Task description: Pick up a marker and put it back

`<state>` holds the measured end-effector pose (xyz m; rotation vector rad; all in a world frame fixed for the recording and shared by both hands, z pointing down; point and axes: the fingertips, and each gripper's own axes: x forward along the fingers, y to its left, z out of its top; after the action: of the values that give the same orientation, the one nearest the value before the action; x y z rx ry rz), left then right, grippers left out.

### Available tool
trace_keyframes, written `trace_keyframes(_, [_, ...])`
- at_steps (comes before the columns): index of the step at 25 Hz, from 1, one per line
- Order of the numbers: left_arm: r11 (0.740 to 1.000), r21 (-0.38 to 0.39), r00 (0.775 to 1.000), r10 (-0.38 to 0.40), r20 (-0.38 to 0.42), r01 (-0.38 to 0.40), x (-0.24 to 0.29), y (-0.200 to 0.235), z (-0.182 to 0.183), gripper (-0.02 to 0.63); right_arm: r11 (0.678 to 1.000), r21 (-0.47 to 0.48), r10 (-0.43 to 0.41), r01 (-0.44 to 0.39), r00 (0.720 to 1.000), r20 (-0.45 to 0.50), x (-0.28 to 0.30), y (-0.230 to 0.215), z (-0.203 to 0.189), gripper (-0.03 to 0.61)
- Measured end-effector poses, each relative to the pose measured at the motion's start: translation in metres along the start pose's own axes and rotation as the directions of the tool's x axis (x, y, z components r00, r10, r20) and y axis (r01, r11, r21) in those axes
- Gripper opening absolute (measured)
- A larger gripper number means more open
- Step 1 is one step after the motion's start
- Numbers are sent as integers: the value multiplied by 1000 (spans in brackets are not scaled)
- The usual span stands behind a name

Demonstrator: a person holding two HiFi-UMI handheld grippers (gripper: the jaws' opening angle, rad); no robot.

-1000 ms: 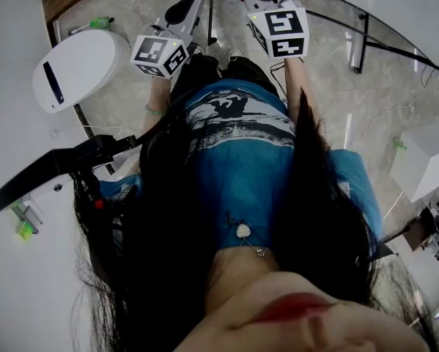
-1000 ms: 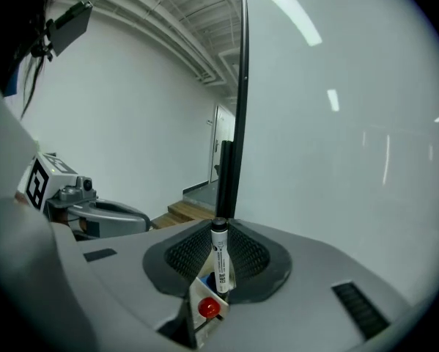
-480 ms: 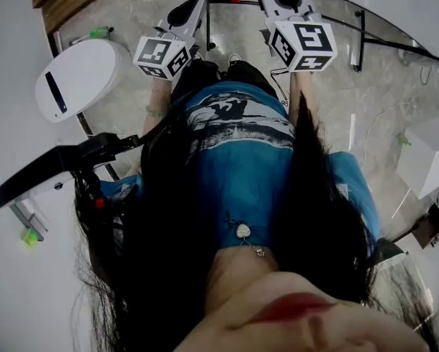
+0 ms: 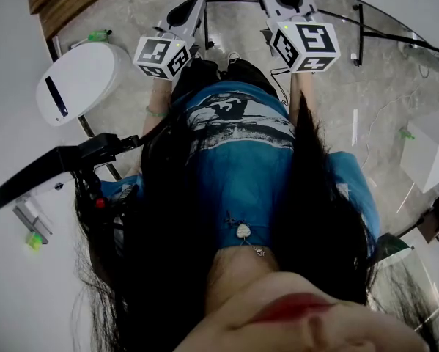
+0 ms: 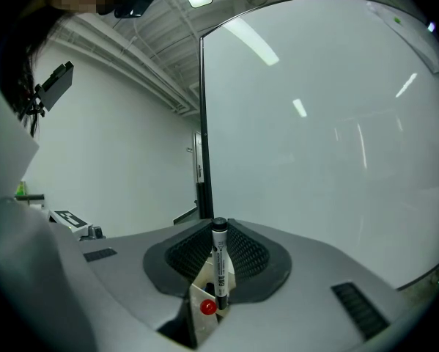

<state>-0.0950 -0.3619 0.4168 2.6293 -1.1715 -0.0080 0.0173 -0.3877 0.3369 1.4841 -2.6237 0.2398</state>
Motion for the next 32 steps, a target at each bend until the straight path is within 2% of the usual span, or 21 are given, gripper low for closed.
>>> trace_keyframes(10, [1000,16,1000,4,-14,-4,0,1,-3,2,1000,-10,19,-19,1000,17,2,5,8,69])
trace_keyframes(16, [1000,-16,1000,-3,23,3,-1,2,2,2,1000,-14,25,-25,1000,13,5,5,7,69])
trace_keyframes(20, [1000,-17,1000,-2,19,3,1,1,0,2,999,-21,29,-29,1000,10,5,6,8,69])
trace_keyframes(28, [1000,-16,1000,-9,9,9,2,0,-2,3,998,-51,28,-28,1000,8,9,4,9,69])
trace_keyframes(32, [1000,-14,1000,5,3,-5,1,4,-3,3,994,-108,20,-24,999,-34,23,-2,-1,69])
